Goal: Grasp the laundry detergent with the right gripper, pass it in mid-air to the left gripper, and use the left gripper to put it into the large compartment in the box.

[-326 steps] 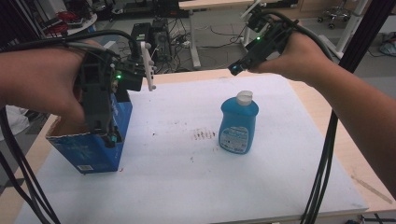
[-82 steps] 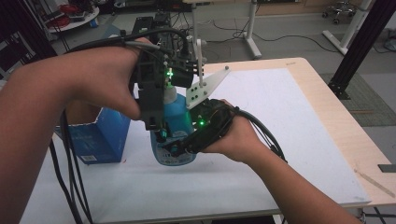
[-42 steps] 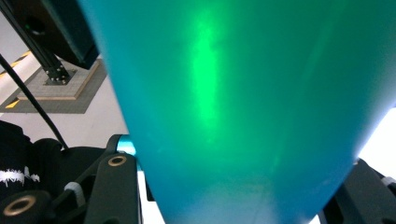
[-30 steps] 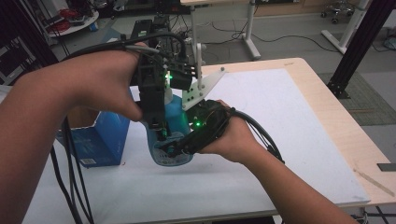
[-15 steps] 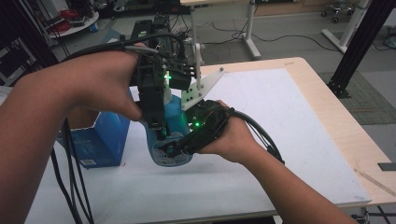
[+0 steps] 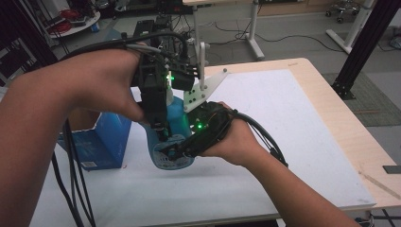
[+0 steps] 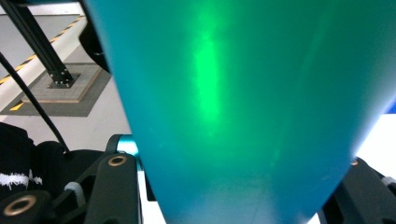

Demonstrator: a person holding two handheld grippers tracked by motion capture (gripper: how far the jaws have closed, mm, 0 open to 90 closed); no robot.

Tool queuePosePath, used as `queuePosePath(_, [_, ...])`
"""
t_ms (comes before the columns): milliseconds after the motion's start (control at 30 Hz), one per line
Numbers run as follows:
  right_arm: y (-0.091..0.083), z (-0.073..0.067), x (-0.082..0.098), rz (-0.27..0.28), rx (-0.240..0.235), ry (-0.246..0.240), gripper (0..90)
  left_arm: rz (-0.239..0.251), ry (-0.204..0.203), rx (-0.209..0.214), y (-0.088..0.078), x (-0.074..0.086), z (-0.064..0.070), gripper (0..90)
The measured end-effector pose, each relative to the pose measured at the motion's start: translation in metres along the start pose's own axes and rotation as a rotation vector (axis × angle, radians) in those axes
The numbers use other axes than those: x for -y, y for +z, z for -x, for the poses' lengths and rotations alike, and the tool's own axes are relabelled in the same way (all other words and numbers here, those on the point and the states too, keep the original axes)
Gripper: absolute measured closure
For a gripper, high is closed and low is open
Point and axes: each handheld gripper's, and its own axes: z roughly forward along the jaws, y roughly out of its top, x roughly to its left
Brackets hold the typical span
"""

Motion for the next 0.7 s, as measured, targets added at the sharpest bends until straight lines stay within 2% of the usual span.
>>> queuePosePath(167, [-0.001, -0.001, 0.000, -0.015, -0.008, 0.000, 44.0, 0.008, -0.006, 0.011, 0.001, 0.000, 0.001, 38.8])
queuePosePath(300, [-0.007, -0.002, 0.004, 0.000, -0.001, 0.000, 41.7, 0.020, -0.002, 0.014, -0.001, -0.002, 0.001, 38.7])
queuePosePath(367, [-0.012, -0.004, 0.006, 0.010, 0.003, -0.009, 36.2, 0.017, -0.003, 0.014, -0.001, -0.002, 0.001, 38.8])
queuePosePath(400, [-0.015, -0.005, 0.007, -0.004, 0.019, -0.014, 31.2, 0.015, -0.003, 0.014, 0.000, -0.001, 0.000, 38.7])
queuePosePath(500, [-0.025, -0.008, 0.011, -0.079, 0.070, -0.059, 24.0, 0.008, -0.012, 0.016, 0.000, 0.001, -0.002, 38.7])
queuePosePath(567, [-0.034, -0.007, 0.013, -0.113, 0.093, -0.057, 21.9, 0.004, -0.024, 0.017, 0.000, 0.004, -0.004, 38.7])
queuePosePath(633, [-0.043, -0.006, 0.015, -0.126, 0.128, -0.059, 14.3, 0.001, -0.041, 0.021, -0.001, 0.007, -0.004, 38.7])
queuePosePath(700, [-0.052, -0.004, 0.017, -0.143, 0.152, -0.049, 13.1, 0.002, -0.047, 0.018, -0.002, 0.010, -0.006, 38.7])
